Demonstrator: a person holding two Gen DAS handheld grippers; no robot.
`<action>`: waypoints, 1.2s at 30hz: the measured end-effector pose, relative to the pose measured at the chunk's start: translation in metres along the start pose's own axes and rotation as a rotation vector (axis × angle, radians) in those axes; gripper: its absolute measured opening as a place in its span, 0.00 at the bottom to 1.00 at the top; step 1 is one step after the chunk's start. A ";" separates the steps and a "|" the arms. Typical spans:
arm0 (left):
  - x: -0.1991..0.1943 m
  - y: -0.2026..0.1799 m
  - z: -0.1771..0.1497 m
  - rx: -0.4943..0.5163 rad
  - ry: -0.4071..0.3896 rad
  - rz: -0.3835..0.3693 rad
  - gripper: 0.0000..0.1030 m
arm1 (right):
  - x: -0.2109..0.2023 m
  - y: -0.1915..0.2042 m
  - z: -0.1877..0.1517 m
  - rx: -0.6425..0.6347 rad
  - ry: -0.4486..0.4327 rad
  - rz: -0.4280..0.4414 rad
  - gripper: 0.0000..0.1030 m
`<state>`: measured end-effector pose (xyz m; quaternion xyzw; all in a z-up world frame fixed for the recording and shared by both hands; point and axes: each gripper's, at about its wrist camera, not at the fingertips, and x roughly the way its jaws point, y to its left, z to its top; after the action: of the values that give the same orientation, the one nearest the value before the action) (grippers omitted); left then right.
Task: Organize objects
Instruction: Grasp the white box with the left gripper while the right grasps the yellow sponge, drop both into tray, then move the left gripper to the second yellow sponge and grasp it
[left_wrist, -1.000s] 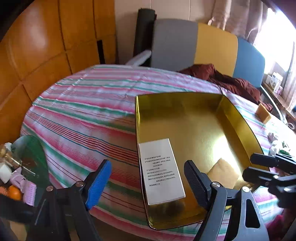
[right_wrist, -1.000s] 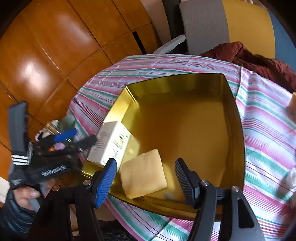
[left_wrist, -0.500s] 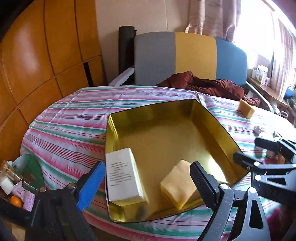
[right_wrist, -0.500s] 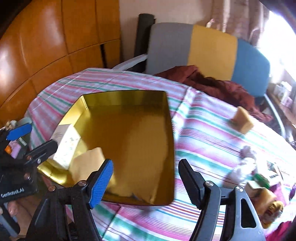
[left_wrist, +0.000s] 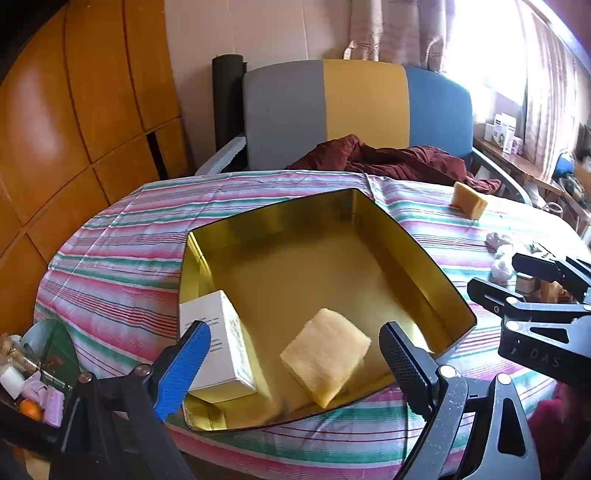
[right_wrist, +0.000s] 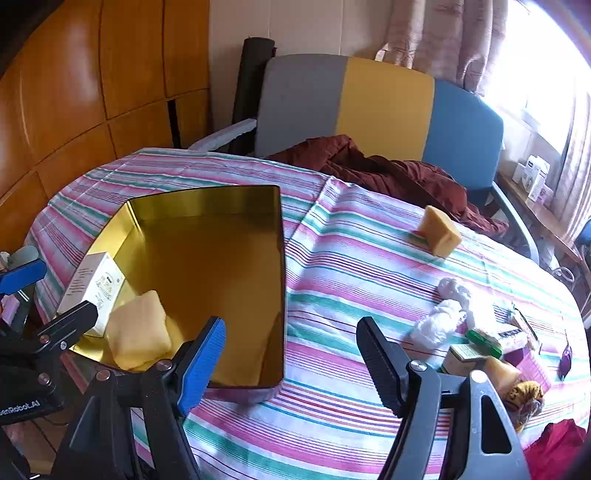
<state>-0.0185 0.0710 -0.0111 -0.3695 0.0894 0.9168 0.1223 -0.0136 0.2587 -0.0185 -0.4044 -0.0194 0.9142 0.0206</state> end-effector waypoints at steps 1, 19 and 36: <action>0.000 -0.002 0.000 0.004 0.002 -0.006 0.91 | 0.000 -0.002 -0.001 0.003 0.001 -0.005 0.72; 0.004 -0.056 0.005 0.124 0.013 -0.140 0.91 | -0.003 -0.101 -0.031 0.190 0.079 -0.124 0.72; 0.006 -0.153 0.017 0.318 0.019 -0.364 0.90 | -0.035 -0.298 -0.075 0.650 0.113 -0.290 0.72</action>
<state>0.0109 0.2226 -0.0144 -0.3642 0.1655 0.8506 0.3412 0.0720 0.5562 -0.0281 -0.4195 0.2162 0.8364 0.2788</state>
